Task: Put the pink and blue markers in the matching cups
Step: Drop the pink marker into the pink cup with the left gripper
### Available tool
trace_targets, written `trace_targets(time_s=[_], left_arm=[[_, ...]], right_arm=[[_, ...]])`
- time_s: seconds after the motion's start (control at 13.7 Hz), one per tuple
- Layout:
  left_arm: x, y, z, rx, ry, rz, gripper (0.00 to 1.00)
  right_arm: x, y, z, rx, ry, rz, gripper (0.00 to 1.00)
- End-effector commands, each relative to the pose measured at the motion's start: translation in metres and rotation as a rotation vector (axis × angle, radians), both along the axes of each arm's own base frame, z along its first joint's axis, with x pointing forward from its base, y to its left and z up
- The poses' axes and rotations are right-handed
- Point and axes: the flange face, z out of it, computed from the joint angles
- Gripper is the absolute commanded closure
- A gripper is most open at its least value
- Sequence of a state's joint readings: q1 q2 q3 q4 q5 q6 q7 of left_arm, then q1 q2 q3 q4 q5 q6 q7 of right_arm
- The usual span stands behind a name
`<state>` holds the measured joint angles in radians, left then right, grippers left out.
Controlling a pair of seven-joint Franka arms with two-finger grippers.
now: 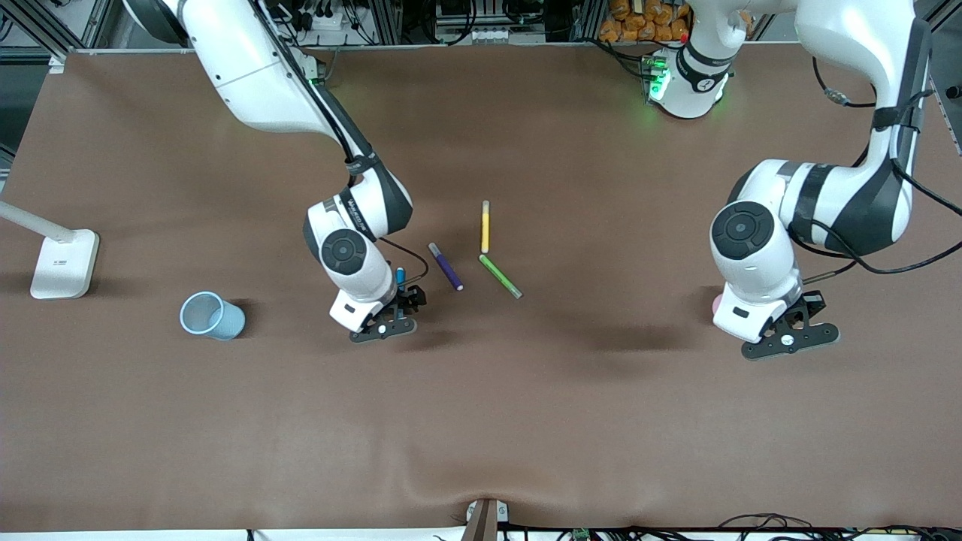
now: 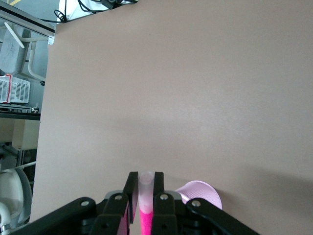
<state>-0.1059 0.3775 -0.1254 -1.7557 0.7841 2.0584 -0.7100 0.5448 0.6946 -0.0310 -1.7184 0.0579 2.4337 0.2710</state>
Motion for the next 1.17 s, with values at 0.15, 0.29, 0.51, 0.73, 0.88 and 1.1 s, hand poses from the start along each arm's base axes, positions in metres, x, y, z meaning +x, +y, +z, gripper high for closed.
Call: trace_targets(time_s=[0.15,0.29,0.51,0.73,0.88,1.1], left_arm=[[-0.018,0.017,-0.026,0.018,-0.105,-0.024,1.00],[-0.020,0.016,-0.031,0.018,-0.108,-0.027,1.00],[-0.034,0.009,-0.056,-0.004,-0.125,0.047,1.00],[-0.034,0.005,-0.066,-0.007,-0.118,0.049,1.00],[-0.032,0.009,-0.067,-0.006,-0.114,0.051,0.00],[-0.028,0.005,-0.051,-0.013,-0.134,0.045,0.00]], right_arm=[[-0.003,0.011,-0.005,-0.017,-0.010,-0.005,0.00],[-0.003,0.010,-0.005,-0.017,-0.011,-0.006,0.09],[0.000,0.007,-0.005,-0.019,-0.014,-0.011,0.61],[0.001,0.006,-0.003,-0.019,-0.017,-0.013,1.00],[0.006,0.000,0.000,-0.025,-0.032,-0.003,1.00],[0.013,-0.007,0.014,-0.135,-0.112,0.133,1.00]])
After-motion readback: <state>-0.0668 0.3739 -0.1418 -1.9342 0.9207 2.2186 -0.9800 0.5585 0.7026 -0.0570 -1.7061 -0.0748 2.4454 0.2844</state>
